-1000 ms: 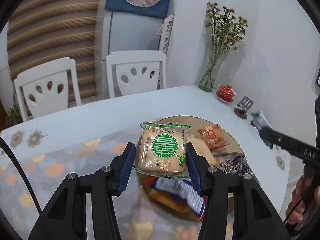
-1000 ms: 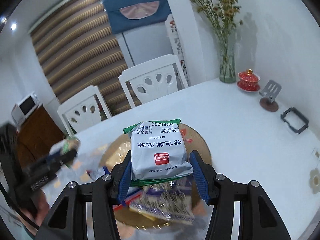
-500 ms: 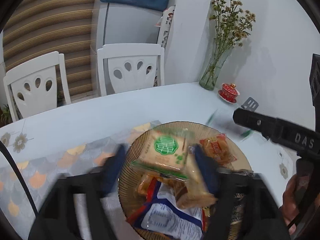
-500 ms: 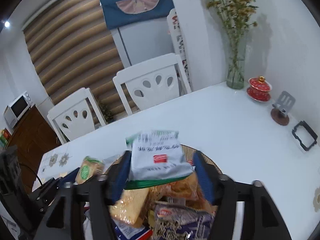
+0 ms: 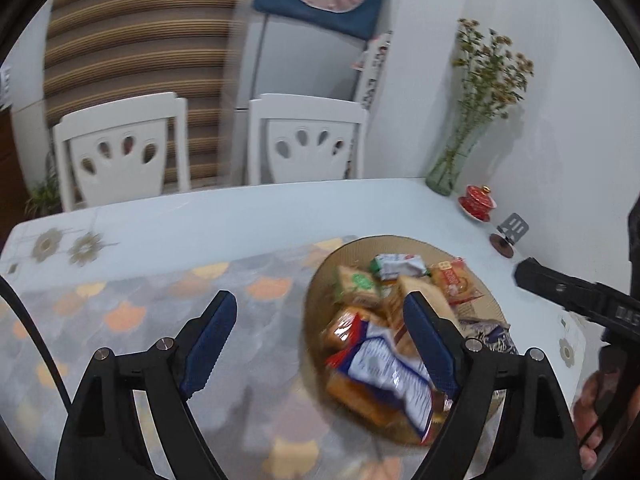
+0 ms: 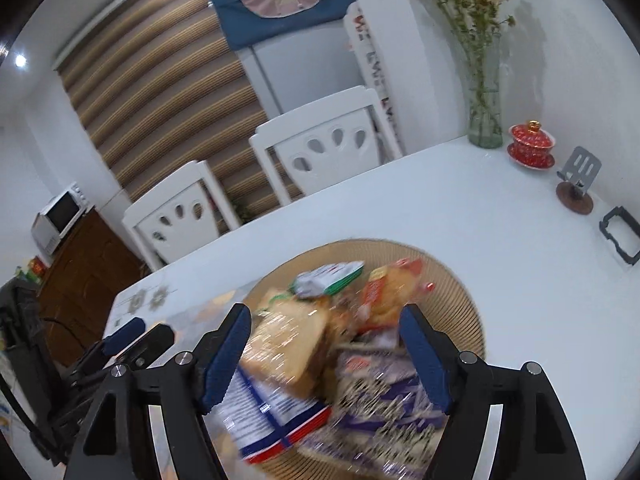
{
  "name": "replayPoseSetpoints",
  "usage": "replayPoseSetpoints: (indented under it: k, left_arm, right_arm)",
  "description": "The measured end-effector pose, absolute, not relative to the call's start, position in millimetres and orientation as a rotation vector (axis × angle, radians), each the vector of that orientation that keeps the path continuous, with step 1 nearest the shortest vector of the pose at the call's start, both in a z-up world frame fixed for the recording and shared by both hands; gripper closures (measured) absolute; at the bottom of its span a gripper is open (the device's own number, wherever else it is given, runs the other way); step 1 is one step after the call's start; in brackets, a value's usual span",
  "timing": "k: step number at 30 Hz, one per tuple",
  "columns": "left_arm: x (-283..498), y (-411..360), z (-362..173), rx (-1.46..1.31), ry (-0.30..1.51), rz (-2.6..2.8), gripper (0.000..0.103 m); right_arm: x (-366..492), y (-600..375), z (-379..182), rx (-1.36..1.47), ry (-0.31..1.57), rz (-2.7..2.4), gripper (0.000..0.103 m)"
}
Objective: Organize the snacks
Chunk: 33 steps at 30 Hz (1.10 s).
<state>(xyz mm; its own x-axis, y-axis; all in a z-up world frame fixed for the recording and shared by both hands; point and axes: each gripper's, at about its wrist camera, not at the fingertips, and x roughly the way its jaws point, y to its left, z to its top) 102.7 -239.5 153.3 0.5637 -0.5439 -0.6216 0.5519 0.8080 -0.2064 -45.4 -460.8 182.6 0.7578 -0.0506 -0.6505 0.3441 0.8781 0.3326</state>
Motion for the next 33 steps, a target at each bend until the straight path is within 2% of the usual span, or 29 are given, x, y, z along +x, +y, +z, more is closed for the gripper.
replayPoseSetpoints:
  k: [4, 5, 6, 7, 14, 20, 27, 33]
  left_arm:
    - [71.0, -194.0, 165.4, 0.053, 0.676, -0.53, 0.017]
    - [65.6, -185.5, 165.3, 0.061, 0.668, -0.499, 0.012]
    - [56.5, -172.0, 164.0, 0.071, 0.655, -0.44, 0.005]
    - [46.9, -157.1, 159.6, 0.074, 0.645, -0.381, 0.002]
    - [5.2, -73.2, 95.5, 0.161, 0.724, -0.142, 0.001]
    - [-2.9, -9.8, 44.2, 0.086, 0.83, -0.022, 0.001]
    - [5.0, 0.9, 13.9, 0.048, 0.883, 0.008, 0.003]
    - [6.6, -0.5, 12.0, 0.062, 0.88, 0.02, 0.002]
  right_arm:
    - [-67.1, -414.2, 202.7, 0.389, 0.64, -0.131, 0.025]
    - [-71.5, -399.5, 204.1, 0.373, 0.63, -0.105, 0.022]
    - [-75.1, -385.2, 202.7, 0.363, 0.619, -0.075, 0.013]
    - [-77.0, -371.7, 198.9, 0.36, 0.615, -0.042, 0.007]
    - [-64.3, -247.3, 119.7, 0.201, 0.755, 0.102, 0.007]
    - [-53.2, -204.2, 45.8, 0.089, 0.857, 0.033, 0.007]
    - [-47.1, -213.4, 18.5, 0.092, 0.874, -0.035, 0.007]
    - [-47.5, -213.1, 18.8, 0.09, 0.863, -0.067, 0.007]
